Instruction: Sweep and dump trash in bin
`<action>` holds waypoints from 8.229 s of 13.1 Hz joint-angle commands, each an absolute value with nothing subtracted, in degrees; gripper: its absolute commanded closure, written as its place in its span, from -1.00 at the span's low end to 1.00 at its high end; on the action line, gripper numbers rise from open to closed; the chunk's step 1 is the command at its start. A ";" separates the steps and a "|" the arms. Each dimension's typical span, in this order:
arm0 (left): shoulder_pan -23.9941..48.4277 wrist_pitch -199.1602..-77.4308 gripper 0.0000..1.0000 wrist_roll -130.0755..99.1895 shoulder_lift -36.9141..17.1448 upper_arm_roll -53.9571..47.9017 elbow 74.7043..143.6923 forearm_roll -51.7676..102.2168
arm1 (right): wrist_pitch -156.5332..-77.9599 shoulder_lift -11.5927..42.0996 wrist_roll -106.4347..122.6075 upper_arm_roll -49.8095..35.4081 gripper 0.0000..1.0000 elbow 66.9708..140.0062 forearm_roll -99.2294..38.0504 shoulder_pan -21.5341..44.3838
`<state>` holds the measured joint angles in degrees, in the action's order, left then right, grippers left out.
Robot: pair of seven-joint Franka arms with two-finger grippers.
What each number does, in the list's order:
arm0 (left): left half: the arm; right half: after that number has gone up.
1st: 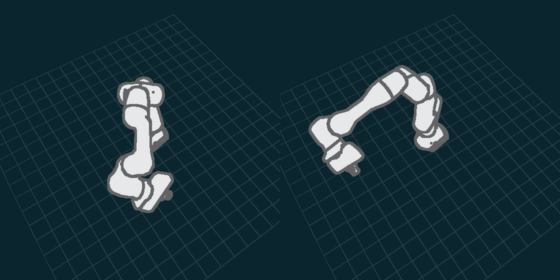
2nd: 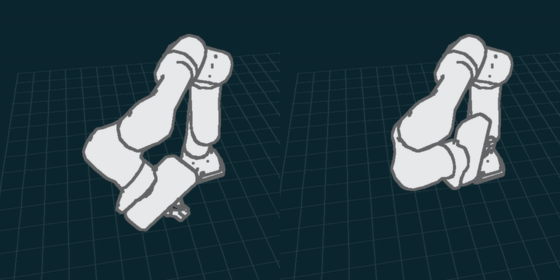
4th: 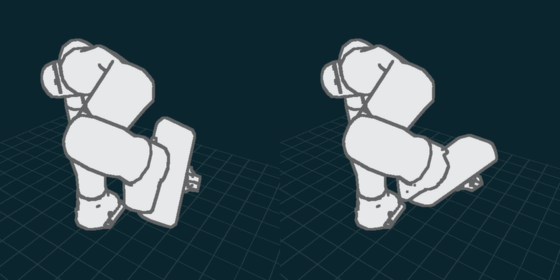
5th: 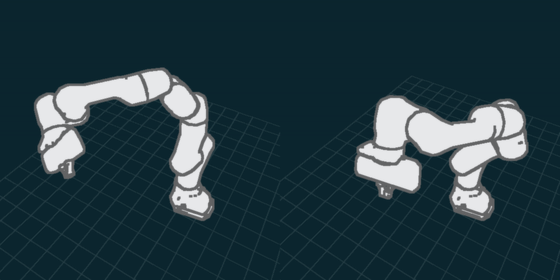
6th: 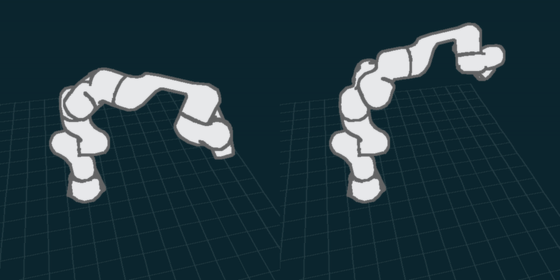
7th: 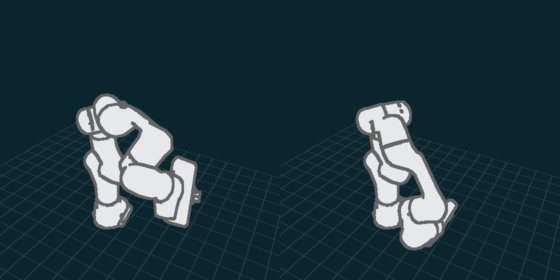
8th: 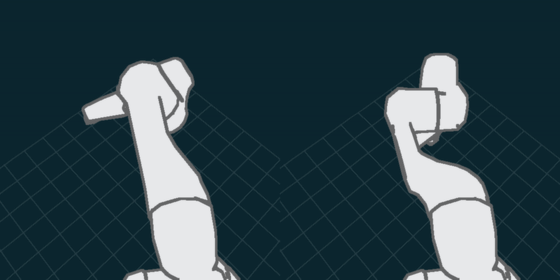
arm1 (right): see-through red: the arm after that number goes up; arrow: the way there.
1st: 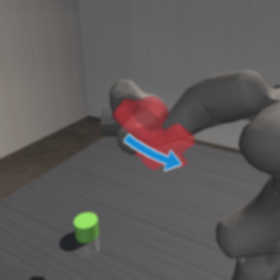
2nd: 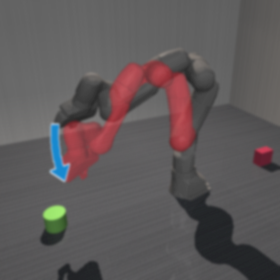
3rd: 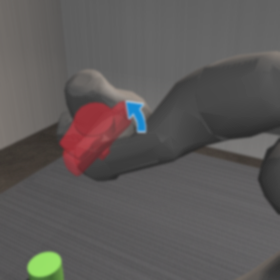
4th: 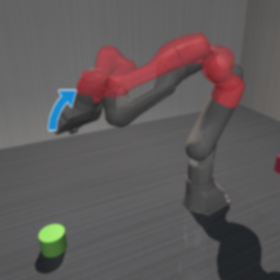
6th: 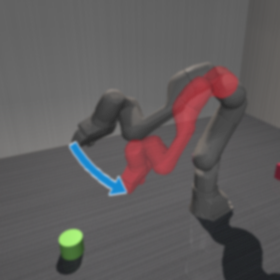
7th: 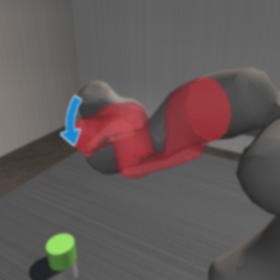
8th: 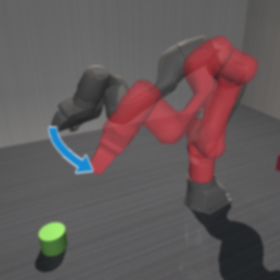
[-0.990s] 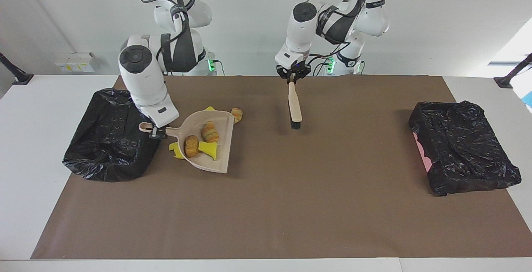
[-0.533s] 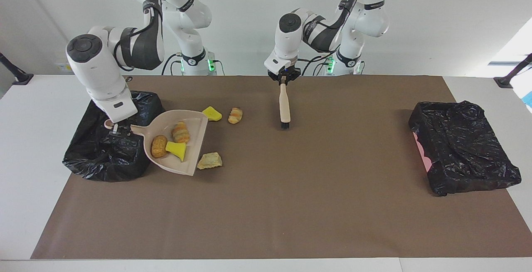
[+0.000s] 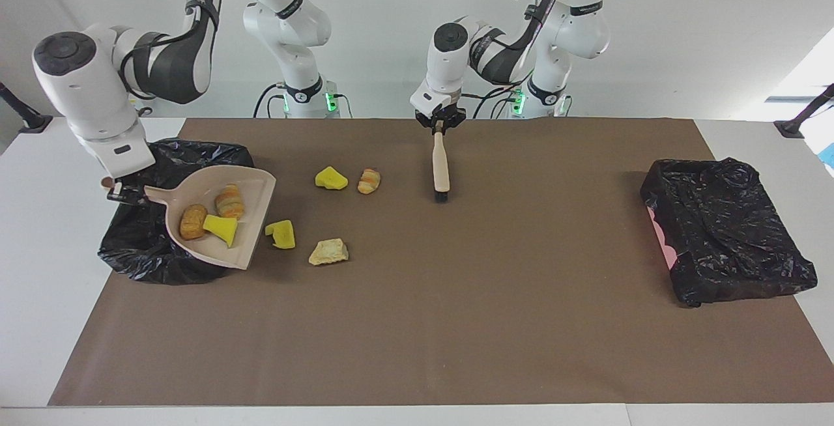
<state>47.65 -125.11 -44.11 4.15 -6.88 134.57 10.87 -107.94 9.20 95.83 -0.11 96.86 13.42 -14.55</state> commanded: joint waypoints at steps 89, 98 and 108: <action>-1.14 -95.71 -1.00 2.72 2.99 -5.63 96.59 -2.90 | -119.97 5.80 -43.16 -2.90 -0.45 123.84 -10.46 47.72; -1.14 -95.36 -1.00 2.72 3.16 -5.71 96.77 -2.90 | -119.97 5.71 -42.10 -2.90 0.84 123.84 -13.10 47.99; -1.14 -95.45 -1.00 2.64 3.43 -5.89 97.29 -2.90 | -110.76 4.40 -42.45 -2.20 0.99 122.78 -11.96 46.85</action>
